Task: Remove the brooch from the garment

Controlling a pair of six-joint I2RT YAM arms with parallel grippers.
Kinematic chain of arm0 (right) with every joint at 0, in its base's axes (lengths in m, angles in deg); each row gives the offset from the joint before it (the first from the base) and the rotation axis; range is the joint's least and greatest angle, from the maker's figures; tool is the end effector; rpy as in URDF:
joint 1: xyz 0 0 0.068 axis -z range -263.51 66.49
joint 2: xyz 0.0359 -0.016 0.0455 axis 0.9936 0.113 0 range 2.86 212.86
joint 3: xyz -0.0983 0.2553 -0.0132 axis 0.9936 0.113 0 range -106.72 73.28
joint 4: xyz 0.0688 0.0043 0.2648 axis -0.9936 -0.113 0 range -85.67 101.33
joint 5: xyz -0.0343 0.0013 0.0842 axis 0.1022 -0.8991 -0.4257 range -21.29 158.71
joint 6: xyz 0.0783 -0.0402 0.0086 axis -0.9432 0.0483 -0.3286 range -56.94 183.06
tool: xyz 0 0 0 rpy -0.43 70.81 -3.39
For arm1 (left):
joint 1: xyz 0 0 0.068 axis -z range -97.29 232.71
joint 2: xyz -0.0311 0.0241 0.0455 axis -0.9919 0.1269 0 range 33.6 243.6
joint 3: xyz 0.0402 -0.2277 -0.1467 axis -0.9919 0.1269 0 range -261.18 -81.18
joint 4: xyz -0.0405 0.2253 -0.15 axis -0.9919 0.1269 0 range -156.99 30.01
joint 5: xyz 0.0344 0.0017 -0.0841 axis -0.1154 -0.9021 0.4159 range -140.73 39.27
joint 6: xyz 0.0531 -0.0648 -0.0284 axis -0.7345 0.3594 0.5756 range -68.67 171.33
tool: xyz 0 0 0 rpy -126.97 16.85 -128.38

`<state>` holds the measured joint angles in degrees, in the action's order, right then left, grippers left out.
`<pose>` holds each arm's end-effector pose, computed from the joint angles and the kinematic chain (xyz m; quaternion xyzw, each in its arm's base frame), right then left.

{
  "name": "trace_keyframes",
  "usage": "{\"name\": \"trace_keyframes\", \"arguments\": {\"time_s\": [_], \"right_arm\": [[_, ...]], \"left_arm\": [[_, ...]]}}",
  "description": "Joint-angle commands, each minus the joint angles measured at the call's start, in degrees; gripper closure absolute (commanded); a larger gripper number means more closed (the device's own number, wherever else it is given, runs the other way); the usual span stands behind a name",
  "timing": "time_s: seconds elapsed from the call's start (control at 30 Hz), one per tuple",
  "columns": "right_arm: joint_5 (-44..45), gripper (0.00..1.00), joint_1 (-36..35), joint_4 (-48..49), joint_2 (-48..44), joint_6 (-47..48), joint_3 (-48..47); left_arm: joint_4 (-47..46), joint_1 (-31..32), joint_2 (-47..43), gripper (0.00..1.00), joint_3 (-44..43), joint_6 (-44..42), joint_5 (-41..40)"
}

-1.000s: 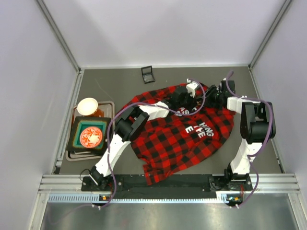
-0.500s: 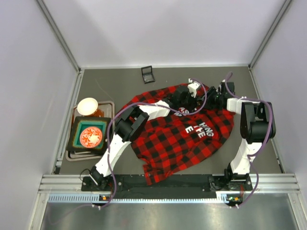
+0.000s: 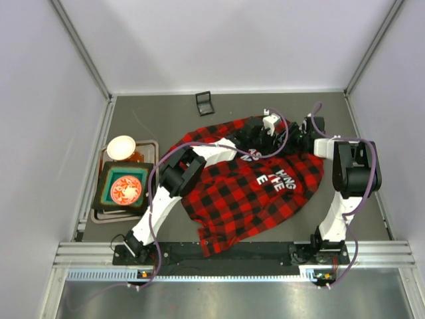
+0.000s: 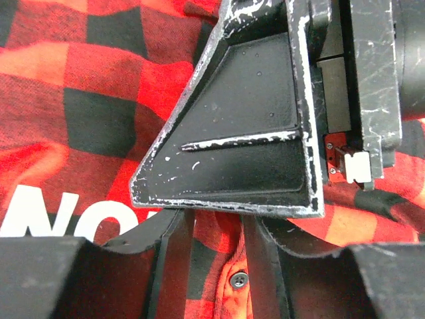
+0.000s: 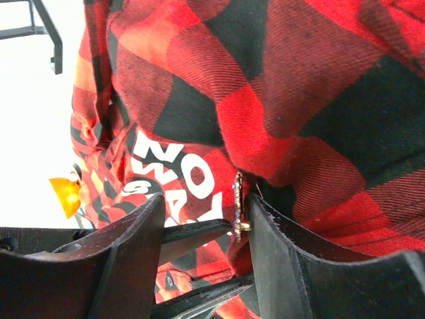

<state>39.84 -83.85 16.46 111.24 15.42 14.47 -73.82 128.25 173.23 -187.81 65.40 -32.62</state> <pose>0.4183 0.0404 0.1077 0.2698 0.8566 0.3624 0.2492 0.4058 -0.4485 0.1294 0.3074 0.7843 -0.3754 0.3866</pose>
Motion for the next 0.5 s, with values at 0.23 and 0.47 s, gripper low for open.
{"name": "trace_keyframes", "arguments": {"time_s": [0.23,0.47], "right_arm": [[-1.72,0.53,1.83,1.99,-3.17,0.70,4.13],[-0.67,0.61,2.18,1.90,-4.23,2.19,5.54]], "left_arm": [[-4.16,-0.01,-4.36,0.58,1.59,3.25,5.10],[-6.69,-2.12,-12.17,0.58,8.79,10.00,5.19]]}}
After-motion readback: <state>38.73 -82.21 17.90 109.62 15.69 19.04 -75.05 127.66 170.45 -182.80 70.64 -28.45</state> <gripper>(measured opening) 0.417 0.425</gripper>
